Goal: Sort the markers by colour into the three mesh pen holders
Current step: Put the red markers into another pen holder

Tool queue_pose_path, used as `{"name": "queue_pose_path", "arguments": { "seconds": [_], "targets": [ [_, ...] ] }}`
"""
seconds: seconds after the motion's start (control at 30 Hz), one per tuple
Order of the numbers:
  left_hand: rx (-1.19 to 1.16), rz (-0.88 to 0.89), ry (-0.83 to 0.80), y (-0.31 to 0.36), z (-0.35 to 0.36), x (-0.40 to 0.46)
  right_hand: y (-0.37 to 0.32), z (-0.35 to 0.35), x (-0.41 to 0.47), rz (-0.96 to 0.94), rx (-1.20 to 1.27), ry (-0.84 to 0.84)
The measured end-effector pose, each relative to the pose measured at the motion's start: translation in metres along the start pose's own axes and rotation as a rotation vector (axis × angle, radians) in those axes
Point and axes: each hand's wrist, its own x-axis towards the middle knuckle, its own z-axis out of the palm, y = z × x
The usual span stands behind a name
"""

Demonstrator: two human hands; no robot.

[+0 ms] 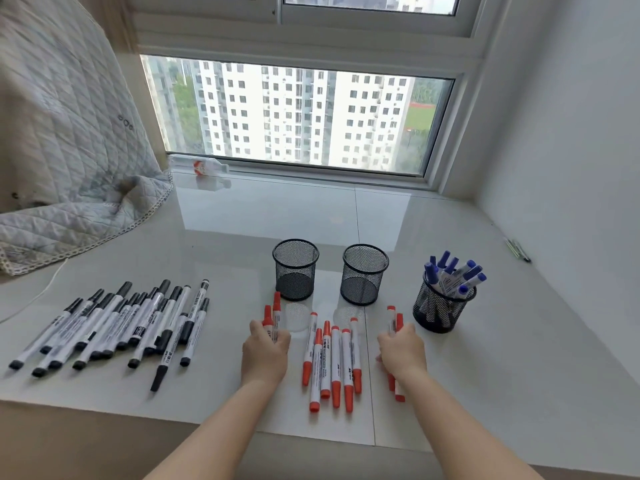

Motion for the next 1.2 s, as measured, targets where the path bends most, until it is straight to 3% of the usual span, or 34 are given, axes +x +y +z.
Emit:
{"name": "queue_pose_path", "arguments": {
  "seconds": [0.1, 0.47, 0.87, 1.2],
  "targets": [
    [-0.204, -0.038, -0.001, 0.003, 0.005, 0.001, -0.018, -0.002, 0.007, 0.020, 0.303, -0.032],
    [-0.285, -0.015, 0.146, 0.009, 0.023, 0.014, -0.146, -0.025, 0.054, -0.315, 0.840, 0.240],
    [-0.290, 0.012, 0.200, 0.002, 0.027, 0.016, -0.110, 0.012, 0.092, -0.366, 0.150, 0.068],
    [-0.428, 0.061, 0.145, 0.037, 0.023, 0.023, -0.081, -0.003, 0.067, -0.372, 0.077, 0.076]
  ]
}}
